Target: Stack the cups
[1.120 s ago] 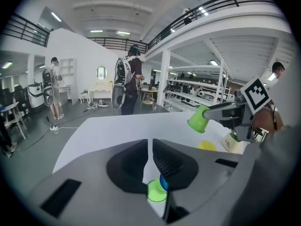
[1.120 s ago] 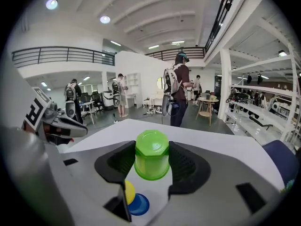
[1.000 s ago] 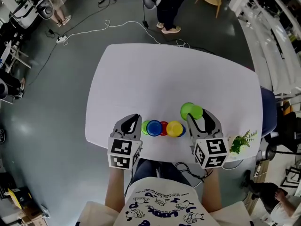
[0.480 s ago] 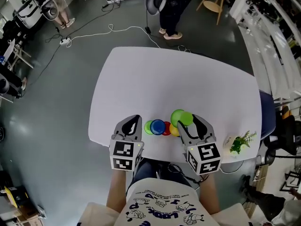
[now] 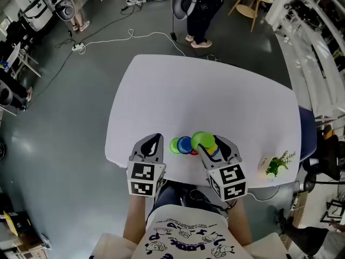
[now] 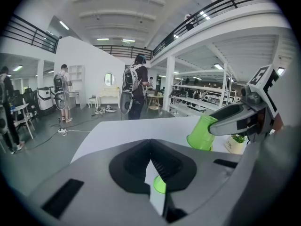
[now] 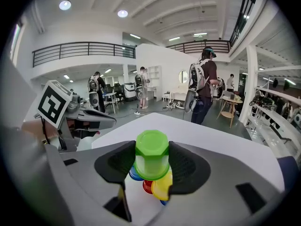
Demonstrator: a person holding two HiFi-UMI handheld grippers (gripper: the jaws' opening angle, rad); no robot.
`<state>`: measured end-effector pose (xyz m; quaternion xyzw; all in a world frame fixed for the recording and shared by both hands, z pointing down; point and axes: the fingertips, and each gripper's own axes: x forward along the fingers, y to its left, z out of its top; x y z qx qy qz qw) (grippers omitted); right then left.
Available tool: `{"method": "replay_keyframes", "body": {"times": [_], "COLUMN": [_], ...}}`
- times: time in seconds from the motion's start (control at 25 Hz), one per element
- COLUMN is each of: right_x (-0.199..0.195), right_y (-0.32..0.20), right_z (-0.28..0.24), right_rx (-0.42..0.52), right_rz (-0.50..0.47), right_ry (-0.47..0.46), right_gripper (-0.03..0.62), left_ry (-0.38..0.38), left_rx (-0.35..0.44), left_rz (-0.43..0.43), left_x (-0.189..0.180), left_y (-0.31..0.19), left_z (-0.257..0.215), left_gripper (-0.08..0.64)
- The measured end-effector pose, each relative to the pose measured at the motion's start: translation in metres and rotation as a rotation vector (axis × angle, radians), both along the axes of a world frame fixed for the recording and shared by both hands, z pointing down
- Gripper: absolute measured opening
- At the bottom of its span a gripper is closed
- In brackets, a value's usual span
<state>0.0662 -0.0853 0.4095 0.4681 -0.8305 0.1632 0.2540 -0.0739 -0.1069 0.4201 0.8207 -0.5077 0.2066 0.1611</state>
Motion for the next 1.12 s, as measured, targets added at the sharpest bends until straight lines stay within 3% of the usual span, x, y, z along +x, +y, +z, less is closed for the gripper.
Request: {"method": "replay_keyframes", "body": {"times": [0.64, 0.8, 0.96, 1.12], "right_x": [-0.013, -0.019, -0.025, -0.019], "right_y": [0.001, -0.002, -0.003, -0.004], "right_z": [0.014, 0.014, 0.011, -0.009], "right_rx": [-0.002, 0.008, 0.022, 0.057], "right_rz": [-0.023, -0.015, -0.012, 0.018], "right_ry": [0.061, 0.047, 0.031, -0.029], "right_gripper": [0.241, 0.256, 0.311, 0.318], "left_ry": [0.007, 0.01, 0.014, 0.025], "left_rx": [-0.014, -0.014, -0.01, 0.003], "left_rz": [-0.002, 0.0, -0.002, -0.014], "left_x": [-0.013, -0.019, -0.023, -0.023], "left_y": [0.005, 0.002, 0.0, -0.002], "left_z": [0.006, 0.006, 0.005, -0.002], "left_gripper": [0.014, 0.014, 0.014, 0.014]}}
